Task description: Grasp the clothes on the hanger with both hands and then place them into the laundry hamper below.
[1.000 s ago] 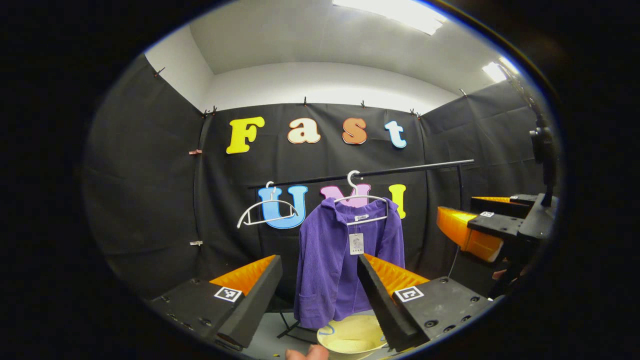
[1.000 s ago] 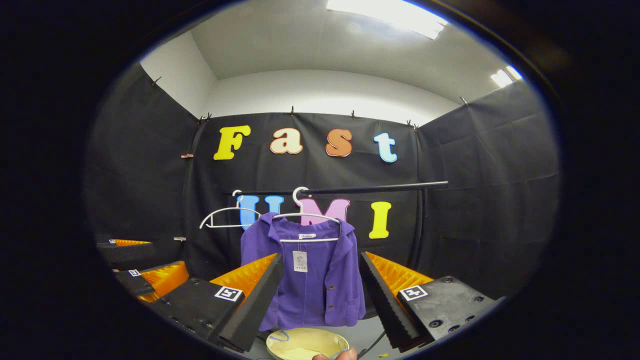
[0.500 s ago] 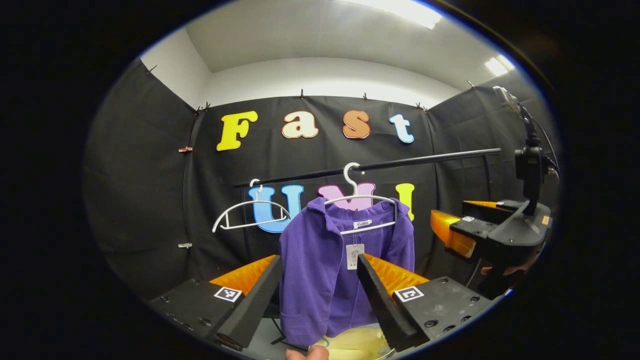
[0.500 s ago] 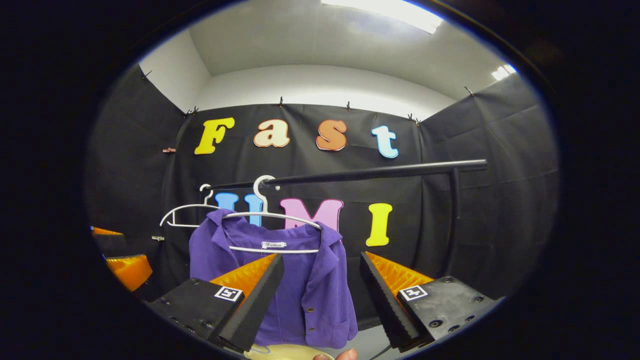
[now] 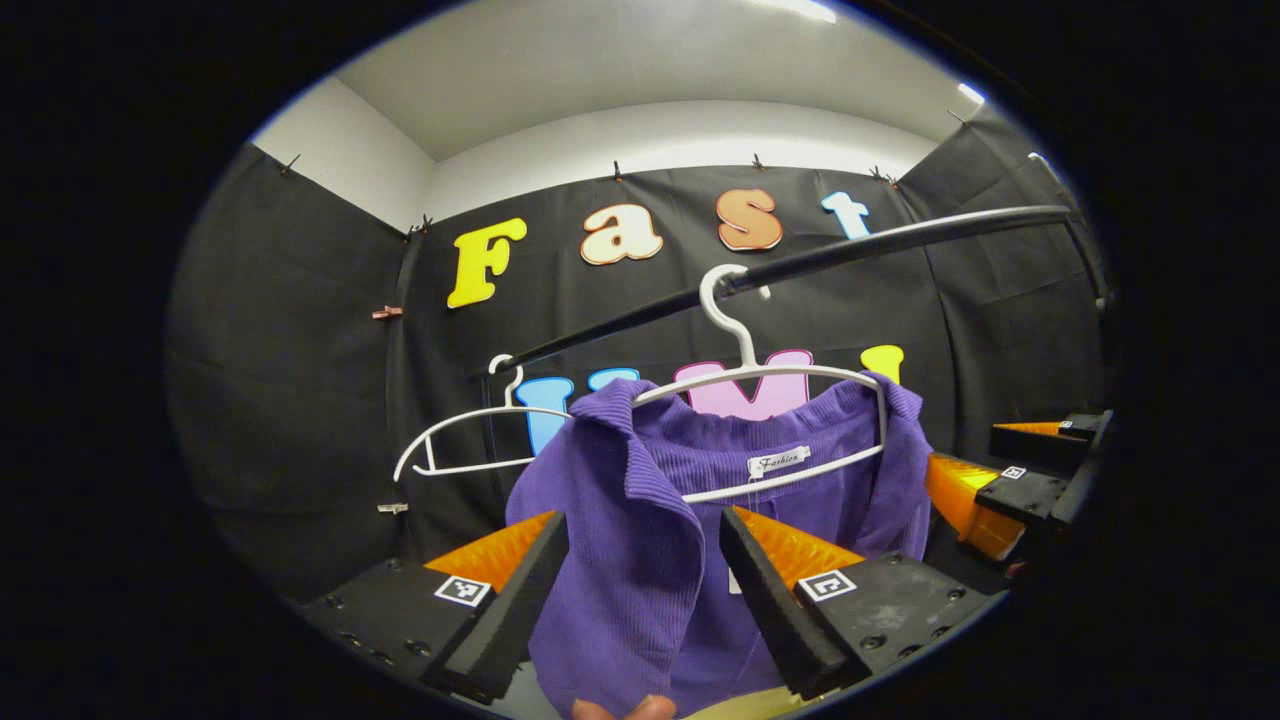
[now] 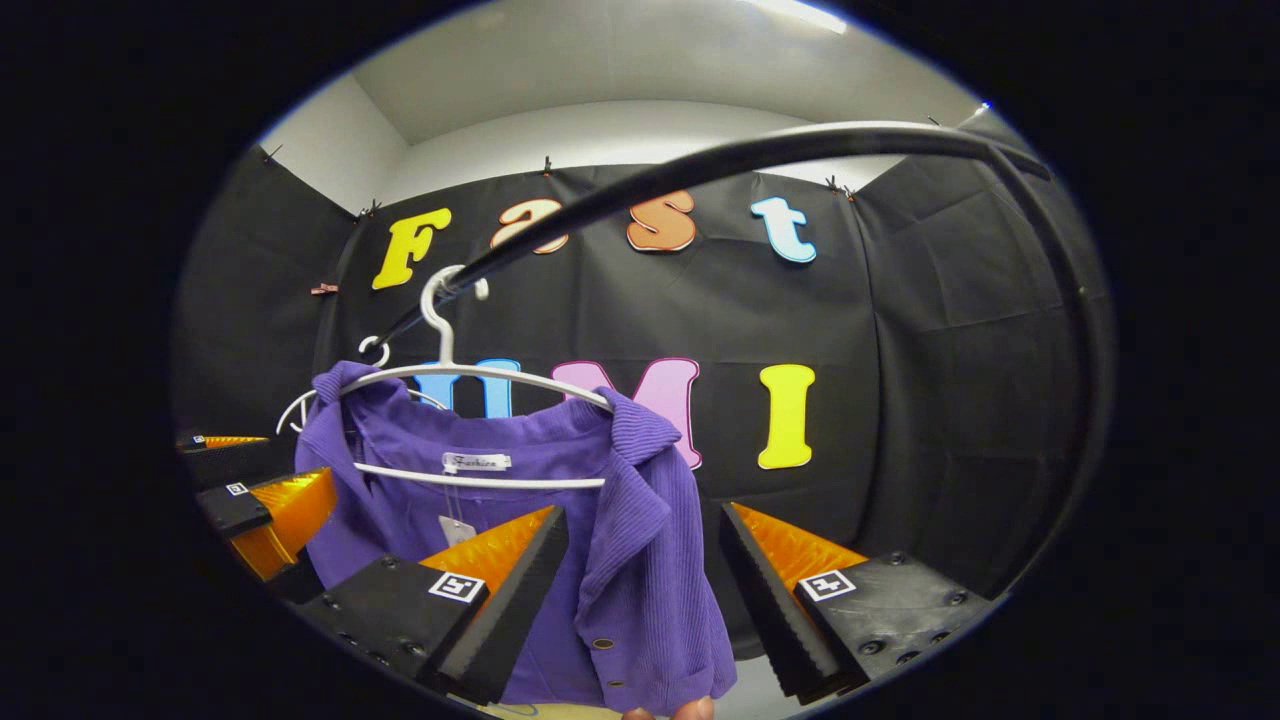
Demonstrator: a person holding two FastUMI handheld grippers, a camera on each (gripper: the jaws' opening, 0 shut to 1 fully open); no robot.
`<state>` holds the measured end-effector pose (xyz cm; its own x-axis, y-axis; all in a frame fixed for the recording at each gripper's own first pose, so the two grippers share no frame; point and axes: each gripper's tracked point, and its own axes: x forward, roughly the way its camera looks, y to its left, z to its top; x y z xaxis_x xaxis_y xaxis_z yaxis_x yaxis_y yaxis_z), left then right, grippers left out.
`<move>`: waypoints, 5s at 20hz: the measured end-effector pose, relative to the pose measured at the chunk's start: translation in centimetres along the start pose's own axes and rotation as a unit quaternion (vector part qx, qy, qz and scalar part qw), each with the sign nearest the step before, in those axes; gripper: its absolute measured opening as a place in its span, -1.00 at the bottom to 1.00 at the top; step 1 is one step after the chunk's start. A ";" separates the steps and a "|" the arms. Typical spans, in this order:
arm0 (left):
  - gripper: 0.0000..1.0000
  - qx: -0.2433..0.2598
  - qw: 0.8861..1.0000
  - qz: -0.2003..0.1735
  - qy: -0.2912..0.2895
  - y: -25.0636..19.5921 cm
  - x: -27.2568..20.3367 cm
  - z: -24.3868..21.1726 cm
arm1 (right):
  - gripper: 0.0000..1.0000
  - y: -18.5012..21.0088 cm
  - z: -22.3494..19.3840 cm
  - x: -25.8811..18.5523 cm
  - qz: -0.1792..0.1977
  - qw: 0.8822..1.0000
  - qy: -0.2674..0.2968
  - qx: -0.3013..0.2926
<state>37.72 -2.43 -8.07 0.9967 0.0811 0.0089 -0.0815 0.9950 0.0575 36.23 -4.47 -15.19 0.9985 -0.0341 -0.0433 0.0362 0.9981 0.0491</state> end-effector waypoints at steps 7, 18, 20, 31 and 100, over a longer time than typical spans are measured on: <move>0.82 0.010 1.000 0.024 0.014 0.5 4.9 -2.1 | 0.96 0.8 -2.2 3.7 0.009 1.000 0.008 0.023; -0.92 0.000 0.999 -0.020 0.029 3.0 7.0 -3.9 | -0.84 1.3 -4.3 4.7 0.022 0.997 0.024 0.063; -0.89 0.008 0.999 -0.023 0.027 3.3 6.7 -3.4 | -0.87 0.4 -2.8 4.2 0.018 0.998 0.001 0.063; -0.94 0.007 1.000 0.000 0.006 4.7 6.0 0.5 | -0.92 -6.3 2.9 6.1 -0.075 0.992 -0.099 0.017; 0.92 -0.056 0.844 -0.121 0.519 -4.4 -10.2 -45.9 | 0.94 2.6 -43.5 -17.9 0.033 0.846 0.532 -0.012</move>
<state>28.08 -4.94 -54.20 0.4556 -0.1755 -0.8727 0.0673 0.9844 -0.1628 16.65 0.98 -57.66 0.3960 0.0732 -0.9153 -0.0318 0.9973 0.0660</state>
